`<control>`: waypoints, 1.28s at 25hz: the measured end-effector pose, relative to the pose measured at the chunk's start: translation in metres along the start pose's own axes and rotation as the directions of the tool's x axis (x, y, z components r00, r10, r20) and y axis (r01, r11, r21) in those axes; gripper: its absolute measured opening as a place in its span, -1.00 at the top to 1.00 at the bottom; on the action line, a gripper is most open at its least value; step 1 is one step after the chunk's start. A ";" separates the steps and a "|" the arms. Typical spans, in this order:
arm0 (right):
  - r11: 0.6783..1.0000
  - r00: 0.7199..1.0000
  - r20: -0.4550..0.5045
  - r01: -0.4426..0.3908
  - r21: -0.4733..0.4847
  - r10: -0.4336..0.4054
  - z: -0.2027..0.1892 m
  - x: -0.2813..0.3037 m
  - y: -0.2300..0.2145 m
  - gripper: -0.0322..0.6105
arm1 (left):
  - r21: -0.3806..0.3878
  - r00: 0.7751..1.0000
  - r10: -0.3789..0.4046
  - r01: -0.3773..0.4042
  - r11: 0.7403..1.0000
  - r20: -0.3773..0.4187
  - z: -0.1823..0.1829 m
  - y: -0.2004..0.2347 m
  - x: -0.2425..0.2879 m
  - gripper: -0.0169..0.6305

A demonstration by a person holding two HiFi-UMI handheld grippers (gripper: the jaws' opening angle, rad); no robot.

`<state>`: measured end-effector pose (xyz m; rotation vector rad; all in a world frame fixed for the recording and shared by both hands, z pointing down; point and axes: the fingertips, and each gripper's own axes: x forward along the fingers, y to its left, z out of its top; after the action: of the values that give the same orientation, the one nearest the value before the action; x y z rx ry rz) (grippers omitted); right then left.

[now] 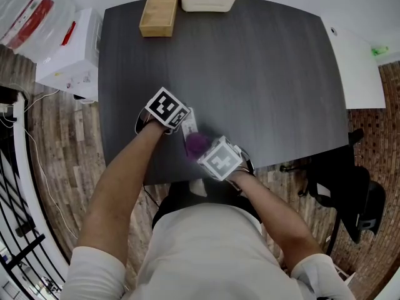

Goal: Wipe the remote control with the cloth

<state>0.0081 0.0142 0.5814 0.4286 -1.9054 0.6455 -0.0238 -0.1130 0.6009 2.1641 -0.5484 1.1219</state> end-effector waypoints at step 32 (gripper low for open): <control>0.956 0.978 0.193 0.023 0.294 -0.083 -0.013 -0.028 -0.055 0.49 | -0.442 0.852 0.151 0.103 0.891 0.502 -0.029 -0.017 -0.065 0.72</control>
<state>0.0593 -0.0213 0.5729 0.7565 -1.9889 0.8783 -0.0660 -0.0756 0.5537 2.0175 -0.9762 0.3244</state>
